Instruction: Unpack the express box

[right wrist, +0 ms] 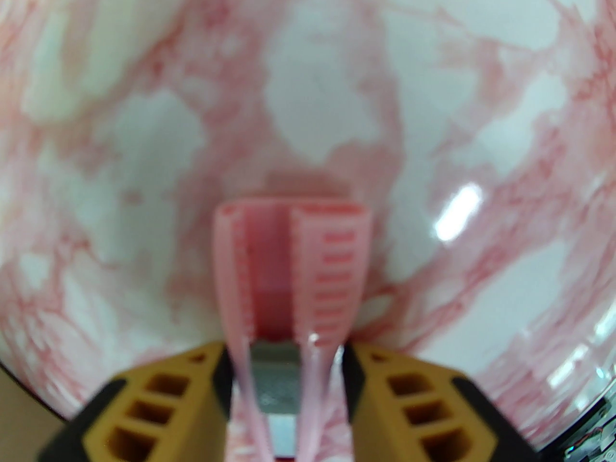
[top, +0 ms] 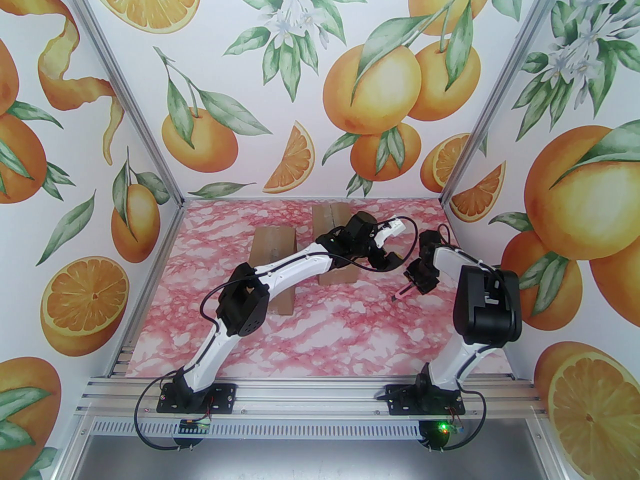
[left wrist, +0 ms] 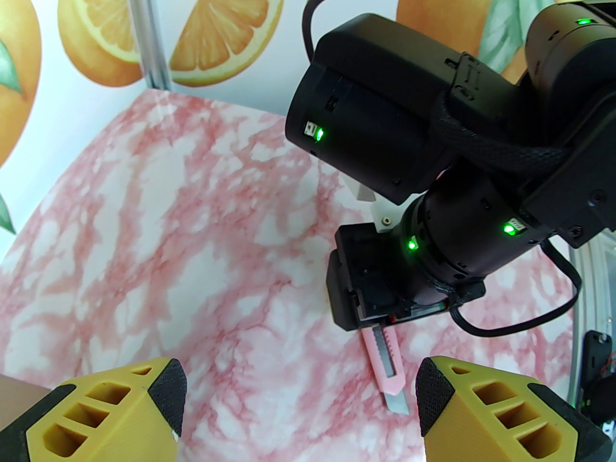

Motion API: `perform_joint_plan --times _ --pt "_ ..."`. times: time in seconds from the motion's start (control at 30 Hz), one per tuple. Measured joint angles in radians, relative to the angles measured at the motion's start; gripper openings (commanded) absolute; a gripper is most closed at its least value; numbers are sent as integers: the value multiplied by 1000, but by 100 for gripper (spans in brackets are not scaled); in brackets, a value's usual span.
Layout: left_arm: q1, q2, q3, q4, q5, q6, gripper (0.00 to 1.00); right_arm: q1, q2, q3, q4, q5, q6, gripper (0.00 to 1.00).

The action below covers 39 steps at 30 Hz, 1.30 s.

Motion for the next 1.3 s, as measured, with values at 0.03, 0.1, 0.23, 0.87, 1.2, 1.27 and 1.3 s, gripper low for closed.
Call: perform_joint_plan --times 0.03,0.1,0.23,0.87,1.2,1.27,1.3 --pt "0 -4 -1 0 0 0 83 0 0 -1 0 3 0 39" --pt "1 -10 -2 0 0 0 83 1 -4 -7 2 10 2 37" --pt "2 -19 -2 1 1 0 82 1 -31 -39 36 10 7 34" --pt "28 -21 76 -48 167 -89 79 0 -497 -114 151 52 -42 34" --pt "55 -19 129 -27 363 -208 77 1 -684 -113 285 0 -100 33" --pt "55 -14 161 -19 394 -221 76 1 -690 -111 298 -19 -105 33" --pt "55 -12 173 -18 409 -229 76 1 -691 -110 304 -27 -106 33"
